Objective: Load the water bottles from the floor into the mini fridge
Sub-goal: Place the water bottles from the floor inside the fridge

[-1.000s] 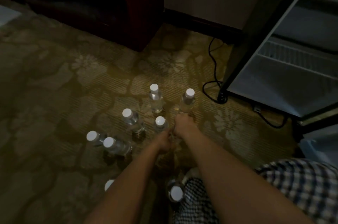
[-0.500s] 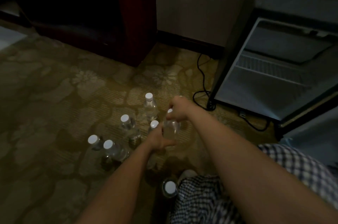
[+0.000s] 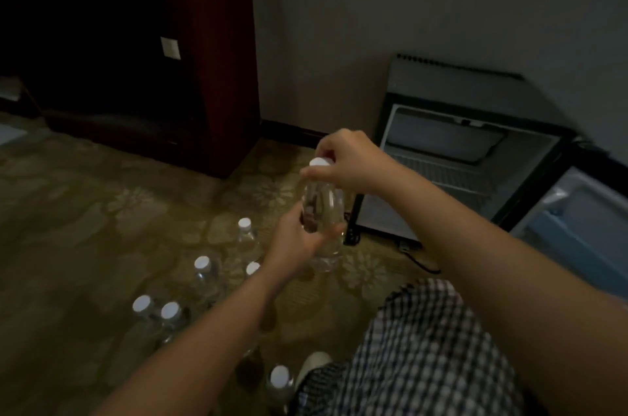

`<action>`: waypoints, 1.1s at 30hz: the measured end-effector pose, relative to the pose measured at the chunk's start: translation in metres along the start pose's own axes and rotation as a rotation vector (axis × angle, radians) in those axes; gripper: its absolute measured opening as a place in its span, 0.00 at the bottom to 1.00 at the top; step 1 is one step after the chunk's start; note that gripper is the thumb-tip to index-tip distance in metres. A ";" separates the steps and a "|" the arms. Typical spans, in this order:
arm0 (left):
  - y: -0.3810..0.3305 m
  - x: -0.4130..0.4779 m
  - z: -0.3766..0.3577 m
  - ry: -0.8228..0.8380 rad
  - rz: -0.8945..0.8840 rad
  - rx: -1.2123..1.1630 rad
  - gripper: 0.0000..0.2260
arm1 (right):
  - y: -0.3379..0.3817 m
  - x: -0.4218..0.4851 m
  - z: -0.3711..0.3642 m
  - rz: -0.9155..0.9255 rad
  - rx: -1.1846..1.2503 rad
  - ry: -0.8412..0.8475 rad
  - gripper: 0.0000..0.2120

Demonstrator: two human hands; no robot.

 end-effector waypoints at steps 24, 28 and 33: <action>-0.116 0.163 -0.160 0.354 -0.100 0.504 0.24 | -0.220 0.004 0.134 -0.349 0.303 -0.168 0.20; -0.078 0.204 -0.167 0.313 -0.050 0.602 0.29 | -0.263 0.038 0.116 -0.387 0.350 -0.152 0.16; -0.030 0.246 -0.187 0.385 0.002 0.761 0.33 | -0.314 0.070 0.080 -0.420 0.284 -0.130 0.17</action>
Point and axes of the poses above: each hand's wrist, its own x-axis towards the middle knuckle, its own z-axis out of the back of the hand, y = z × x, the point moved 9 cm from there along x, towards the middle knuckle, and after that the axes turned 7 degrees about x, right-handed, at the moved point
